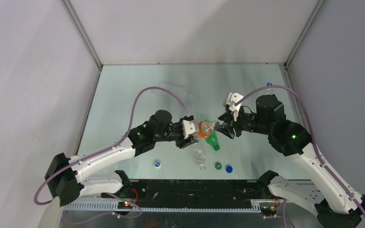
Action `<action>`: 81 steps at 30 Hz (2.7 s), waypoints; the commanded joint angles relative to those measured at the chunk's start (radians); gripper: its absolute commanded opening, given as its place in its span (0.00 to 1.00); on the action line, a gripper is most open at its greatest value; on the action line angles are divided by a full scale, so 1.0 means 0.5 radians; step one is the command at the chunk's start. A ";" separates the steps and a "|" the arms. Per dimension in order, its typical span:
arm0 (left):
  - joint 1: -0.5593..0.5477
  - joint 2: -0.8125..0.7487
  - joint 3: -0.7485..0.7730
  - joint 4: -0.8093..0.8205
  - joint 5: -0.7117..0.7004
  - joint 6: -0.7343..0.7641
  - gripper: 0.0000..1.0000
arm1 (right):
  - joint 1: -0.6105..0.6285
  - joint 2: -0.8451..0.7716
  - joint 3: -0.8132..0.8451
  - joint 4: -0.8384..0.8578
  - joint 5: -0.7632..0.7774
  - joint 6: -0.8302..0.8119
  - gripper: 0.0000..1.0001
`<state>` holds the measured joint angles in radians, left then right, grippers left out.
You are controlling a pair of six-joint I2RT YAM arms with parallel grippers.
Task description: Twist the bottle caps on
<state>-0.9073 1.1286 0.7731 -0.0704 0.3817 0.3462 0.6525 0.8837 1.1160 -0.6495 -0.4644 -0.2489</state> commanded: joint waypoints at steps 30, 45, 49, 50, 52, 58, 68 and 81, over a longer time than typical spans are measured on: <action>0.003 -0.252 -0.181 0.479 0.219 0.223 0.26 | -0.355 0.226 0.028 -0.026 -0.782 0.475 0.29; -0.060 -0.149 -0.101 0.528 0.247 0.105 0.26 | -0.316 0.266 0.030 -0.006 -0.652 0.569 0.36; -0.076 -0.108 -0.065 0.524 0.245 0.069 0.26 | -0.296 0.282 0.028 -0.005 -0.617 0.567 0.38; -0.083 -0.102 -0.068 0.549 0.246 0.061 0.26 | -0.296 0.286 0.029 -0.005 -0.613 0.568 0.38; -0.084 -0.104 -0.085 0.613 0.238 0.028 0.26 | -0.299 0.293 0.029 -0.009 -0.606 0.569 0.39; -0.084 -0.129 -0.192 0.917 0.079 -0.227 0.24 | -0.303 0.300 0.026 -0.034 -0.596 0.573 0.43; -0.084 -0.024 -0.196 1.006 0.074 -0.386 0.23 | -0.322 0.259 0.028 0.055 -0.574 0.593 0.69; 0.002 0.025 -0.171 0.870 -0.009 -0.542 0.22 | -0.378 0.011 0.093 -0.149 -0.514 0.268 0.82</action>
<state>-0.9260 1.1362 0.6514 0.3553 0.3691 0.1081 0.4721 0.9428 1.1194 -0.6823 -0.7467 -0.0212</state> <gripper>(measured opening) 0.567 0.827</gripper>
